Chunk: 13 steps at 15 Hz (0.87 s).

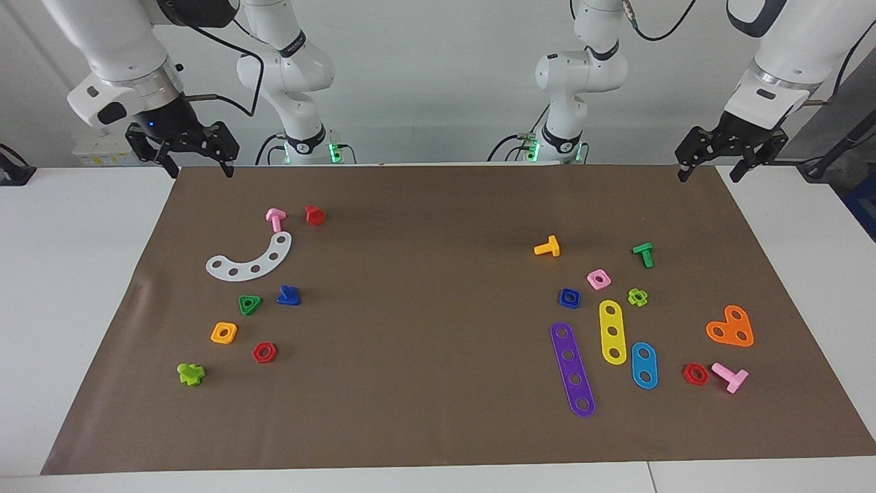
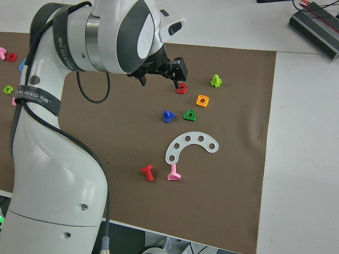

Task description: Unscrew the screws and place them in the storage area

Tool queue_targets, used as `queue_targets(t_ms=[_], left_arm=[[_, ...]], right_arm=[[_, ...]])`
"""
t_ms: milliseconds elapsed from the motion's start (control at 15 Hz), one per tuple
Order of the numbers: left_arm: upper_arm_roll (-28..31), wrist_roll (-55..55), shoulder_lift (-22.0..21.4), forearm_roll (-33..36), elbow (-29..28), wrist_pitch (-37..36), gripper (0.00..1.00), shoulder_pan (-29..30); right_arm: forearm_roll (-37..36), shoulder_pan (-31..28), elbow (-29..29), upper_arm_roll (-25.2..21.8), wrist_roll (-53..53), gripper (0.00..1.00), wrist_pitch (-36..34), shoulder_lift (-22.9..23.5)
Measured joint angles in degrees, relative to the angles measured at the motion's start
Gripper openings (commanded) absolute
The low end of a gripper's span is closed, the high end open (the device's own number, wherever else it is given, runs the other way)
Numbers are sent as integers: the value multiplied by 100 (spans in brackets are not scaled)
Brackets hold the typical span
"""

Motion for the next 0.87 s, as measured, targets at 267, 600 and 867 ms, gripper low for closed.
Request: queue_targets(t_ms=[267, 600, 867], left_arm=[[0, 0, 0, 0, 0, 0, 100, 0], [0, 0, 0, 0, 0, 0, 100, 0], [0, 0, 0, 0, 0, 0, 100, 0]], right_arm=[[-31, 0, 0, 0, 0, 100, 0, -3], [30, 4, -1, 10, 60, 100, 0, -4], [125, 12, -2, 25, 229, 100, 0, -4]])
